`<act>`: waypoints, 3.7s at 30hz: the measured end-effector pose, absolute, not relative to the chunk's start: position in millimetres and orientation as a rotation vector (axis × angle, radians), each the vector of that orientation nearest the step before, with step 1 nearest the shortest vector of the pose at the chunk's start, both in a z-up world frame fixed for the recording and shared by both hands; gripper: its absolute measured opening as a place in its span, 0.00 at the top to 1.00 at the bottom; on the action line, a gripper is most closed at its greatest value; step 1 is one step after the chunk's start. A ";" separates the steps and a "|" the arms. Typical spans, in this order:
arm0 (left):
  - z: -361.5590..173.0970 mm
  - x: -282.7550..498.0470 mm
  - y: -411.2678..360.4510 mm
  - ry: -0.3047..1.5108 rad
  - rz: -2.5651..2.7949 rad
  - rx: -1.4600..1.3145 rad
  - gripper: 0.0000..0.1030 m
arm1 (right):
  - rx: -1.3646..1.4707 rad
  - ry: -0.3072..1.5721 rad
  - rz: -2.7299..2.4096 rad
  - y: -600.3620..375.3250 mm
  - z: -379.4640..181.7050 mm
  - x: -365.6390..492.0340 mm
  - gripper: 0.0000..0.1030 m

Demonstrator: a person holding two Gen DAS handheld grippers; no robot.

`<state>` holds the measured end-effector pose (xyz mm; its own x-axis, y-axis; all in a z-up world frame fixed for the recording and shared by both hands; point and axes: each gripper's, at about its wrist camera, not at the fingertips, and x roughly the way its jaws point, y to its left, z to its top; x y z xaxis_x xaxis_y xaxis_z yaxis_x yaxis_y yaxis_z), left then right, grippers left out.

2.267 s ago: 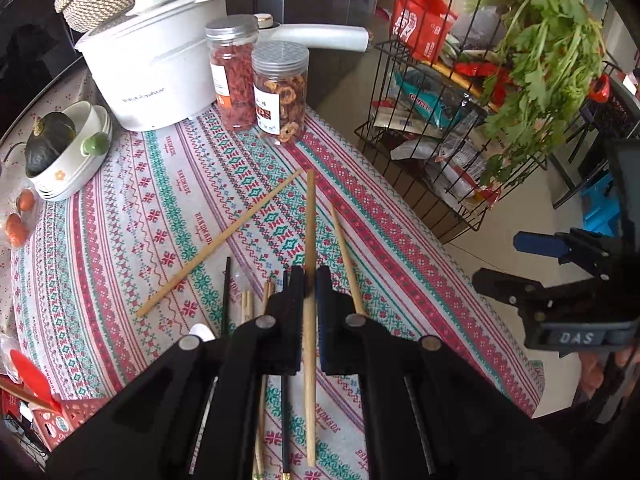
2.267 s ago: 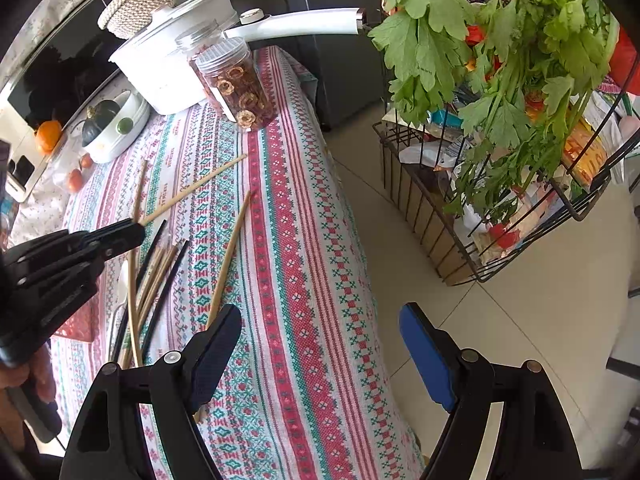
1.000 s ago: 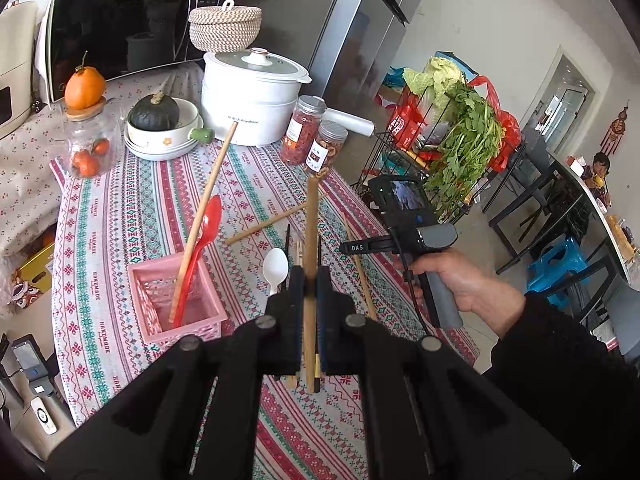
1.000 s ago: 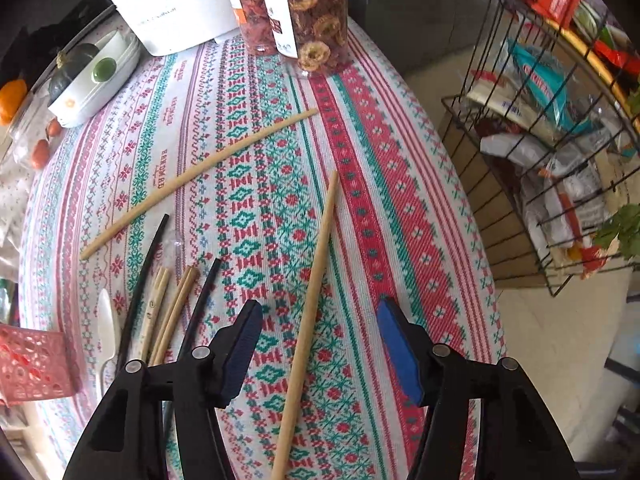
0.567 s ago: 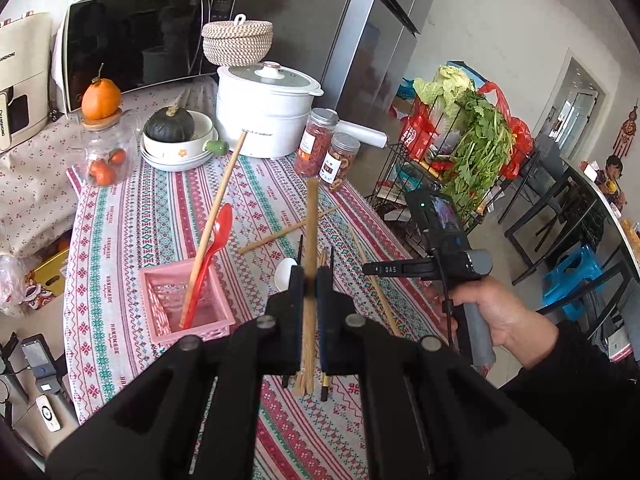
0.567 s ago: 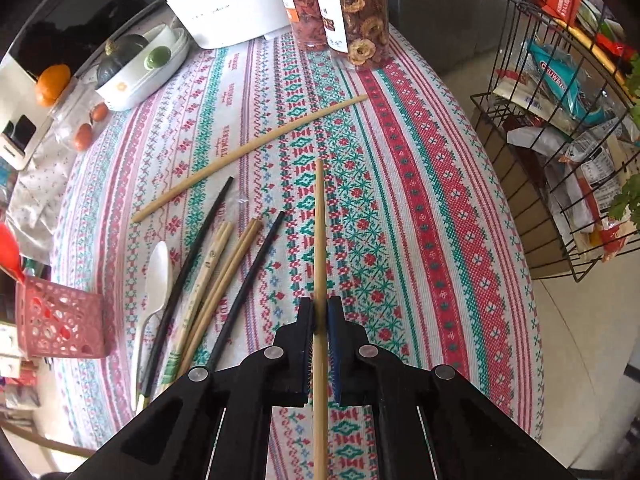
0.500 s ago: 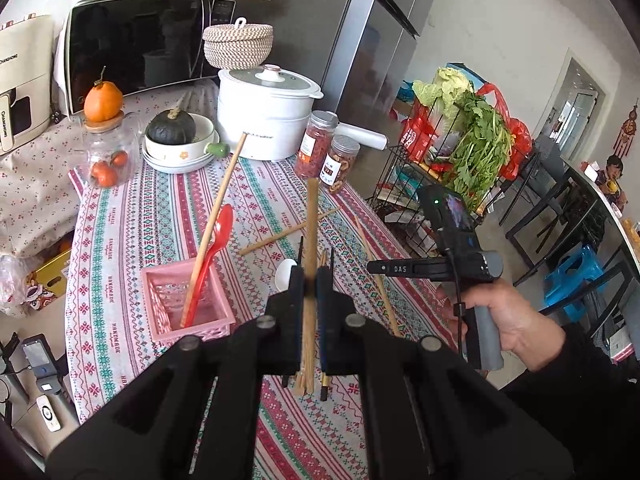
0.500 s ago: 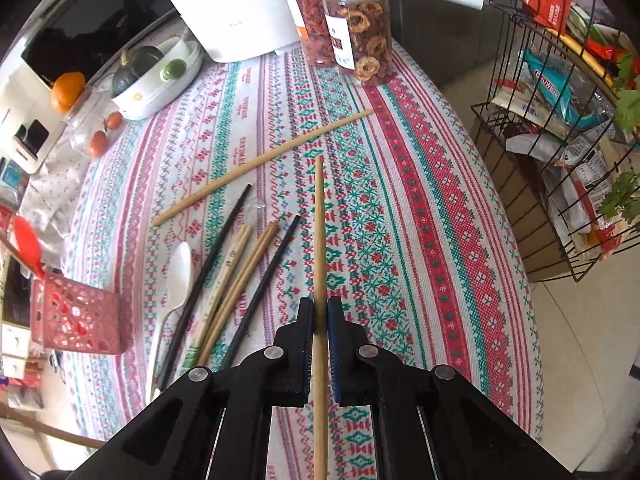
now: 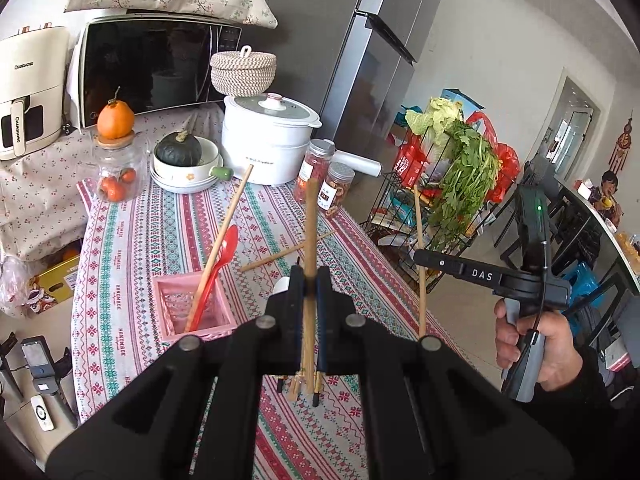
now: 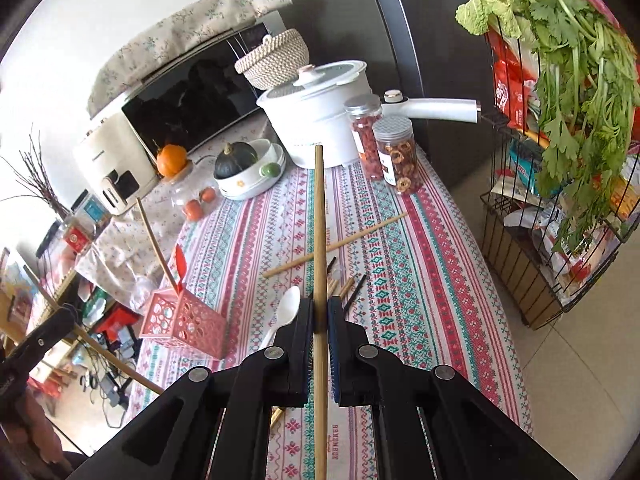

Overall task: Organize utensils
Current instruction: 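Lower the left chopstick into the pink basket while the right gripper inserts its chopstick too, then move the left gripper toward the white spoon and black chopsticks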

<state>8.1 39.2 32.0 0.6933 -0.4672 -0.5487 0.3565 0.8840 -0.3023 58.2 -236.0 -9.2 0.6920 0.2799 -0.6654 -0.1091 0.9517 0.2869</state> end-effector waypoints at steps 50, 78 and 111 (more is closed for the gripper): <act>8.1 67.9 133.9 0.616 -0.128 -0.220 0.58 | 0.228 0.285 0.361 -65.4 22.9 71.6 0.93; -27.2 61.0 139.2 0.879 -0.068 -0.226 0.20 | 0.153 0.421 0.313 -73.0 12.1 70.9 0.43; -51.9 59.0 -51.0 1.013 -0.254 0.119 0.10 | 0.236 0.999 0.035 -316.5 -63.4 88.2 0.08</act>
